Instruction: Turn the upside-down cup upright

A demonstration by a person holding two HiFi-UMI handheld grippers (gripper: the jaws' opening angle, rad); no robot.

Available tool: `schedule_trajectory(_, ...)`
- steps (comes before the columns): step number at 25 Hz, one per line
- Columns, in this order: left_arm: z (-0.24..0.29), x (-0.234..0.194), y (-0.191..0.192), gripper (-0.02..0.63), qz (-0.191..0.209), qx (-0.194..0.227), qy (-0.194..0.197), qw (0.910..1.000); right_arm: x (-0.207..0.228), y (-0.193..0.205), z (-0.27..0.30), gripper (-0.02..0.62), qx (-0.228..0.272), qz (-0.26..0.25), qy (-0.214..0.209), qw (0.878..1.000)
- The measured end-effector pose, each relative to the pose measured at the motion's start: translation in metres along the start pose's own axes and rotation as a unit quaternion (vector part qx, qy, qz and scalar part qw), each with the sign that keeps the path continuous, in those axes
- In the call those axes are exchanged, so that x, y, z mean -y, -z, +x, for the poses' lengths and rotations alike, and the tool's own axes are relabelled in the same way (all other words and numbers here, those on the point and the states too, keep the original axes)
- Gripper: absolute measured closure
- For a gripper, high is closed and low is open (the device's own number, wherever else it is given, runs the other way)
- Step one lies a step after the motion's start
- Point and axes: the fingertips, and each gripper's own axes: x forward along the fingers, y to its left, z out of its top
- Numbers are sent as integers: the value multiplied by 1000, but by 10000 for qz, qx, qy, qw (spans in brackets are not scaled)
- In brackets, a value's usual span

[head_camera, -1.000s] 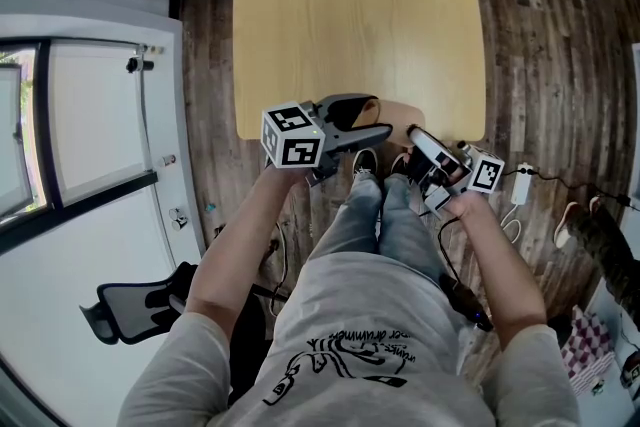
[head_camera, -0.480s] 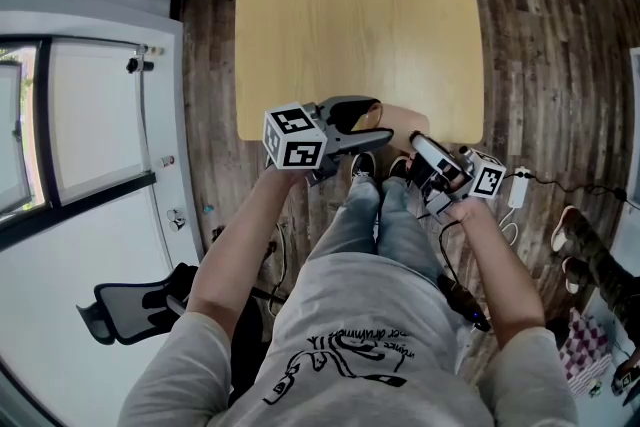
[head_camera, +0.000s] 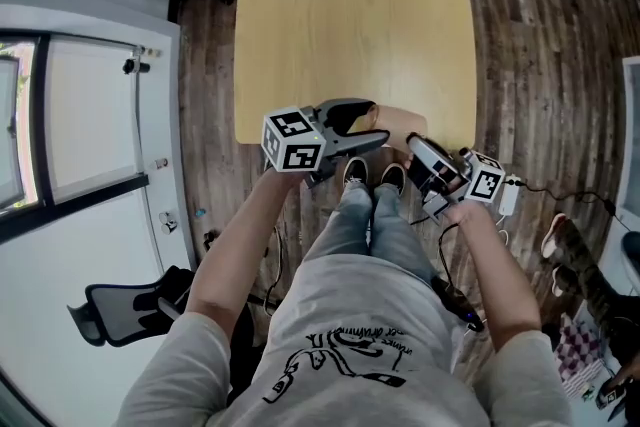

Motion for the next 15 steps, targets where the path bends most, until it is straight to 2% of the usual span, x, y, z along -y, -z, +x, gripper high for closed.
schedule_trajectory(15,-7,-8,-3,321,157,119,-404,9990,-4,-12,14,565,-591,-643,615,9943)
